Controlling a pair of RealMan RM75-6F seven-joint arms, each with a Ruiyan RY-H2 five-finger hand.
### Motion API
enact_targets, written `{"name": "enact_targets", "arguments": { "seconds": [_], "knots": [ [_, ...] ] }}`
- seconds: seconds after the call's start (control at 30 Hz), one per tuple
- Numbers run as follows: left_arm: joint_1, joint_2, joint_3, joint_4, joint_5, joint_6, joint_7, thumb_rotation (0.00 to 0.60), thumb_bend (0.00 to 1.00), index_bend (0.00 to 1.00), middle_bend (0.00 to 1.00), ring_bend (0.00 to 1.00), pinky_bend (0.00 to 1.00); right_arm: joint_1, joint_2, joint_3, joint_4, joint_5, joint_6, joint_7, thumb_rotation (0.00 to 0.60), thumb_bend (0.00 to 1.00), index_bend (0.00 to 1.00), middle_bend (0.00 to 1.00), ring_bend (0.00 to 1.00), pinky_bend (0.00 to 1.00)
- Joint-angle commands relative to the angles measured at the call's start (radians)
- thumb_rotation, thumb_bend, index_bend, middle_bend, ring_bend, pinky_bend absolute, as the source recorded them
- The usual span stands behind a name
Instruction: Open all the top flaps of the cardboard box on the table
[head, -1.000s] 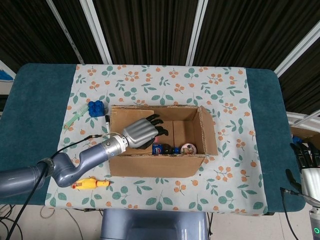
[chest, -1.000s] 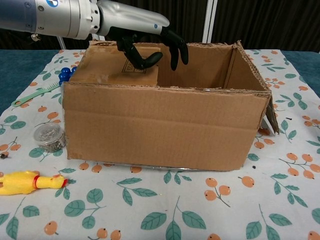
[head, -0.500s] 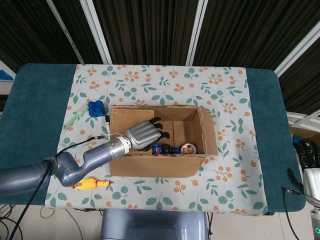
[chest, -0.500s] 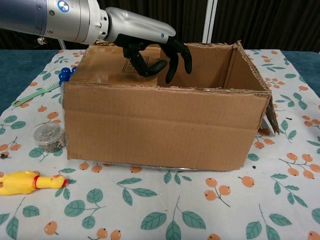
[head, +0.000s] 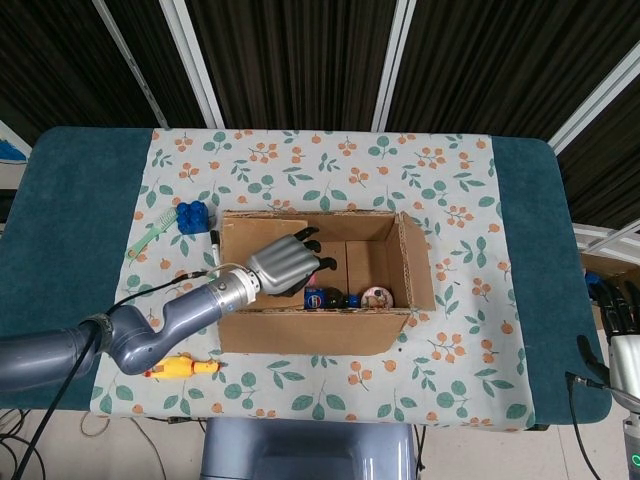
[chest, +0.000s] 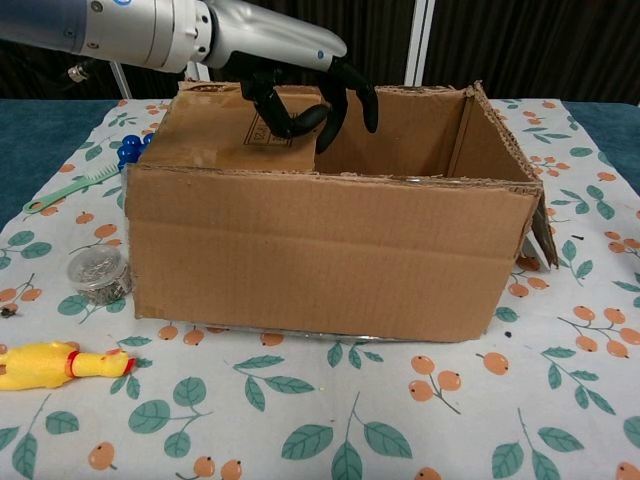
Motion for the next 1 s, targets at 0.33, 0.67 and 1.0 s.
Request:
{"name": "enact_targets", "arguments": {
  "seconds": [0.33,0.67,1.0],
  "knots": [
    [-0.027,0.034,0.033,-0.033,-0.086,0.014,0.07,0.6,0.74,0.21,0.51,0.2,0.0,-0.005,-0.005,0.015,0.006,0.006,0.005,0.003,0.6,0.36,0.14,0.17,0.09,0.19],
    [-0.039,0.074,0.031,-0.079,-0.12,0.05,0.099,0.6,0.74,0.21,0.51,0.2,0.0,-0.008,-0.005,0.024,0.005,0.01,0.009,0.003,0.6,0.36,0.14,0.17,0.09,0.19],
    [-0.043,0.161,0.039,-0.149,-0.161,0.075,0.126,0.6,0.74,0.21,0.51,0.2,0.0,-0.009,-0.007,0.031,0.004,0.012,0.008,0.003,0.6,0.36,0.14,0.17,0.09,0.19]
  ]
}}
